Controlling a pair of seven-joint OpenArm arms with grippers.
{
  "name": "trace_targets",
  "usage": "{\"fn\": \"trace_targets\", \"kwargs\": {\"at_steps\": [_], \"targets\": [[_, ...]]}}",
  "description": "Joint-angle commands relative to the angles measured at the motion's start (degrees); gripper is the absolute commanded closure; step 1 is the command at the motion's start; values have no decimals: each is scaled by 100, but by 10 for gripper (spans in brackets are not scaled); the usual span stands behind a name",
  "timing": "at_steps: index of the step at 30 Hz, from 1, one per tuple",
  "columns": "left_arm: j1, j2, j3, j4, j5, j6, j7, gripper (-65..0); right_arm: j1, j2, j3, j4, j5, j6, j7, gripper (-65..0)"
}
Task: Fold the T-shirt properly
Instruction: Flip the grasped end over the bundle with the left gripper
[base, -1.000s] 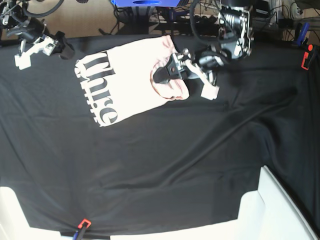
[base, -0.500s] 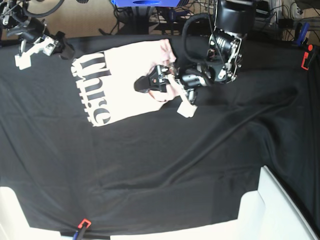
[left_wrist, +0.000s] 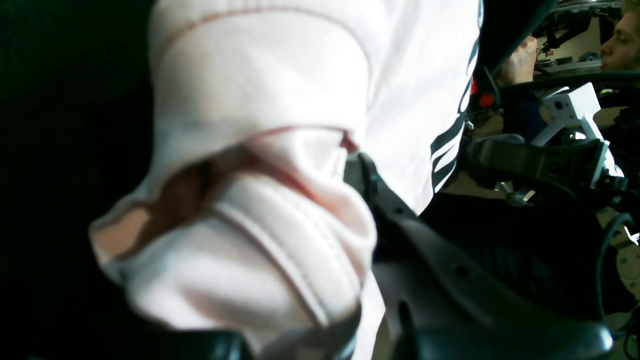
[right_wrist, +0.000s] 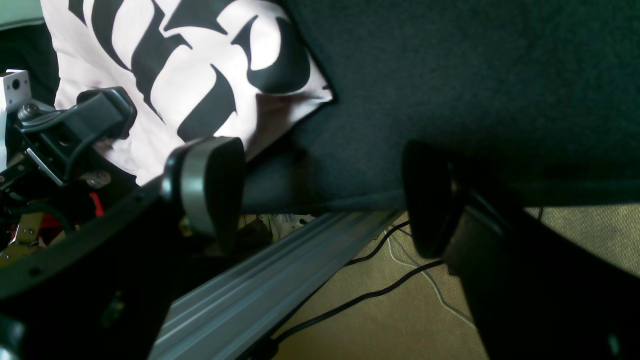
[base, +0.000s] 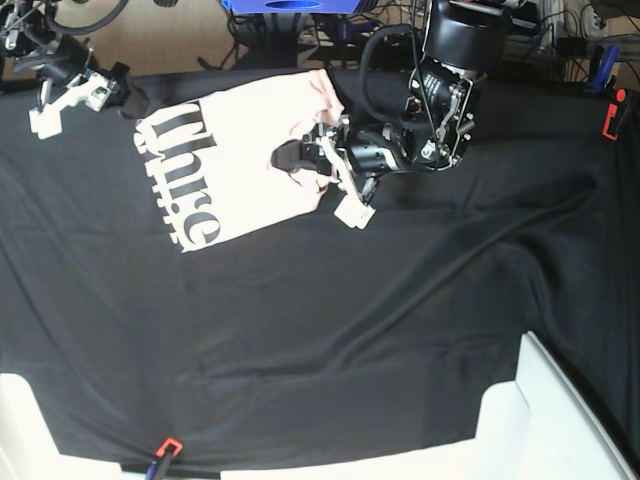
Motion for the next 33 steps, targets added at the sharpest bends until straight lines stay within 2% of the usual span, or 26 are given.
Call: {"fn": "trace_targets", "kwargs": {"at_steps": [1, 5, 11, 17, 21, 24, 27, 33], "targets": [[-23, -13, 8, 15, 53, 21, 68, 0, -8, 47, 45, 81, 129, 56, 41, -469], [-59, -198, -10, 120, 53, 21, 68, 0, -17, 47, 45, 81, 129, 56, 41, -469], [-120, -646, 70, 938, 61, 21, 86, 0, -26, 38, 45, 81, 129, 56, 41, -469], [-226, -1297, 52, 1773, 61, 21, 112, 0, -35, 29, 45, 81, 129, 56, 32, -469], [-656, -1736, 342, 1764, 229, 21, 262, 0, -35, 29, 45, 81, 129, 56, 32, -469], [-1026, -1921, 764, 1764, 809, 21, 525, 0, -35, 29, 27, 81, 129, 56, 32, -469], [-1333, -1877, 966, 1764, 1688, 21, 736, 0, -35, 20, 10, 81, 129, 56, 32, -469], [-1738, -1349, 1001, 1764, 3859, 21, 798, 0, -43, 11, 1, 81, 129, 56, 32, -469]]}}
